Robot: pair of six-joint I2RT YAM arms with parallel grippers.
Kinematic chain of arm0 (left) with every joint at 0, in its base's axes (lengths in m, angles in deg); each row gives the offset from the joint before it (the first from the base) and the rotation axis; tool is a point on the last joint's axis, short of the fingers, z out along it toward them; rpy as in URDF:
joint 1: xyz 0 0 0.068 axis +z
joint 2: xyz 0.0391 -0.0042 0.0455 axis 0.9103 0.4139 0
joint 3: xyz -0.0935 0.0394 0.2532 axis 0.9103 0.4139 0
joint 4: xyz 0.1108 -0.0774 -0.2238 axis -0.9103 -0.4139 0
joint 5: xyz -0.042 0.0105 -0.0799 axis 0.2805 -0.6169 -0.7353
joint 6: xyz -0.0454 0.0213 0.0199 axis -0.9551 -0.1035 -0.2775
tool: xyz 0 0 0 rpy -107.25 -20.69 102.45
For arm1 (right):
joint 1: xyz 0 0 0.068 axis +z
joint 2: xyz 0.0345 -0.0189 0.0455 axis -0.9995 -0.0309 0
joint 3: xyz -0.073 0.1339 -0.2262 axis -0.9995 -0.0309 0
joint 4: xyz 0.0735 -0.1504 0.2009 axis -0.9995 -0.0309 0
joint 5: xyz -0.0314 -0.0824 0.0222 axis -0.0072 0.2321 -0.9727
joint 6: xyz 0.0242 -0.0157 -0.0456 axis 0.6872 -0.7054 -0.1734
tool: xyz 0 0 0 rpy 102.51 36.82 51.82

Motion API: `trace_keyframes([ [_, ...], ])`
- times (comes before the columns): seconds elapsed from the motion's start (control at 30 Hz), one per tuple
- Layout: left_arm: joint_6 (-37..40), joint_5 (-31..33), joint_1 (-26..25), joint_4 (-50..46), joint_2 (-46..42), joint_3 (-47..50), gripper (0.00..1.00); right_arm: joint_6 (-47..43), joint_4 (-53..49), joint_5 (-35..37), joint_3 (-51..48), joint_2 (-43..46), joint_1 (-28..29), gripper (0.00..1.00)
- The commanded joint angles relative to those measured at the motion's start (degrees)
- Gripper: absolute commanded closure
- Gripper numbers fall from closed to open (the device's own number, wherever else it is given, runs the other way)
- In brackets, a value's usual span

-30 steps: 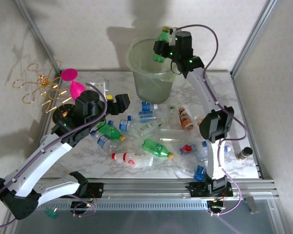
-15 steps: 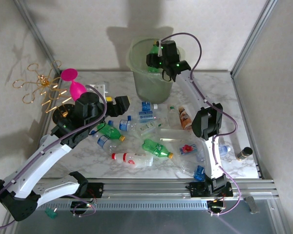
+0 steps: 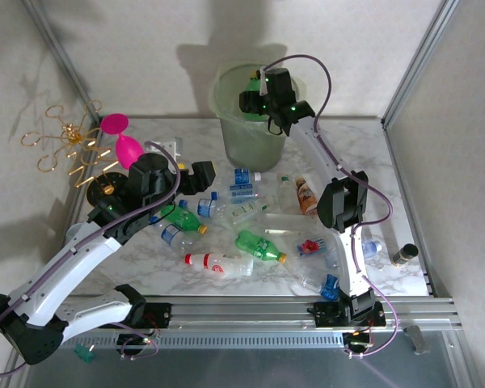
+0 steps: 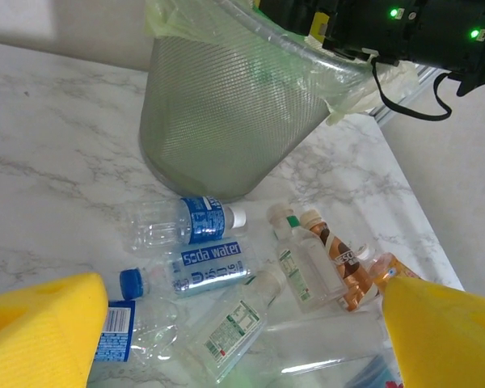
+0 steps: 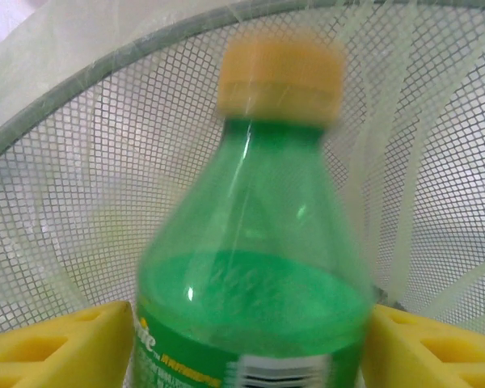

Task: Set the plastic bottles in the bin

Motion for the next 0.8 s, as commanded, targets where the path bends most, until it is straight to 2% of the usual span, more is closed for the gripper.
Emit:
trace_keyframes([
  [0.0, -0.56, 1.53, 0.47, -1.33, -0.12, -0.46, 0.11, -0.9, -0.68, -0.49, -0.51, 0.8, 0.58, 0.26],
  [0.47, -0.54, 2.05, 0.47, -4.23, -0.4, -2.46, 0.09, -0.66, -1.92, -0.01, 1.84, 3.82, 0.56, 0.24],
  [0.77, -4.22, 6.66, 0.47, -6.33, -3.04, -2.55, 0.1, 0.58, 1.36, 0.21, -4.15, 15.09, 0.54, 0.23],
])
